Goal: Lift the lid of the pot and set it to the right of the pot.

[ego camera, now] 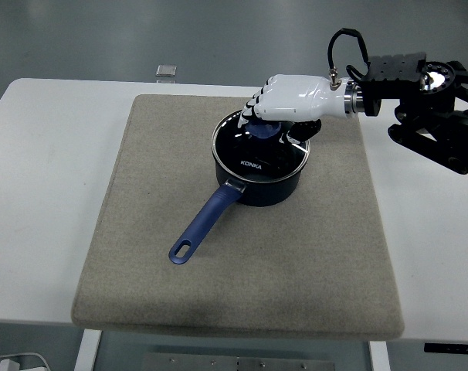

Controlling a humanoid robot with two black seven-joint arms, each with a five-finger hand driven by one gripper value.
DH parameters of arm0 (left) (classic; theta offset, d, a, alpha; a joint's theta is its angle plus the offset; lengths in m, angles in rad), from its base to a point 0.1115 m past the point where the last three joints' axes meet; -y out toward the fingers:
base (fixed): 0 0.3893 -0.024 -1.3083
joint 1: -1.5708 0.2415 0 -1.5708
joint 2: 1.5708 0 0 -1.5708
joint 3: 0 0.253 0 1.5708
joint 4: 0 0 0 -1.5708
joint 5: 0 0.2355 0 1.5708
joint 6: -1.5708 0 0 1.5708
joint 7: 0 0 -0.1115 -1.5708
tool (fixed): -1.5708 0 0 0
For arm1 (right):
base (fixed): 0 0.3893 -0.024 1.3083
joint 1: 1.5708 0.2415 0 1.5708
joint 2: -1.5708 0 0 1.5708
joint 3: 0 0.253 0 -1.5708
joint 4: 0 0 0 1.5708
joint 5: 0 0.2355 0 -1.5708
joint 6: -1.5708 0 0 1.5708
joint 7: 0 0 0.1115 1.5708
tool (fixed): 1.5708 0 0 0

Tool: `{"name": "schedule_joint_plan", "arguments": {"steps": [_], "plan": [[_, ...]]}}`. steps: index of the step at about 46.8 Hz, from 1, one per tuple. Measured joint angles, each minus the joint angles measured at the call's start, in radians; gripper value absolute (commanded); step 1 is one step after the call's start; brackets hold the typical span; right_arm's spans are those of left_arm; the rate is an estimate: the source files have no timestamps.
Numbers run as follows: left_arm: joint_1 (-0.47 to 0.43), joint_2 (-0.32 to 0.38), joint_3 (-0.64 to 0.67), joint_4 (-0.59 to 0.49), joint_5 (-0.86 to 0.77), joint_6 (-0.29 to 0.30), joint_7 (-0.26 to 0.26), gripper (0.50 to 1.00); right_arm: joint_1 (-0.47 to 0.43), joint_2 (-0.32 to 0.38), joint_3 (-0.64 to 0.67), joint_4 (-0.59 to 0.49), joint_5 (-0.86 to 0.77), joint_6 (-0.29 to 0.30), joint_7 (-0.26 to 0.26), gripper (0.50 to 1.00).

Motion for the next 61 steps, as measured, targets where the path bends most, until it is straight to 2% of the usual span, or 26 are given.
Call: {"name": "schedule_joint_plan", "arguments": {"steps": [52, 61], "plan": [[0.0, 0.0, 0.0, 0.0, 0.0, 0.0, 0.0, 1.0, 0.049, 0.003, 0.001, -0.001, 0.005, 0.017, 0.0, 0.5], [0.0, 0.0, 0.0, 0.0, 0.0, 0.0, 0.0, 1.0, 0.063, -0.004, -0.001, -0.029, 0.01, 0.017, 0.0, 0.5]]}}
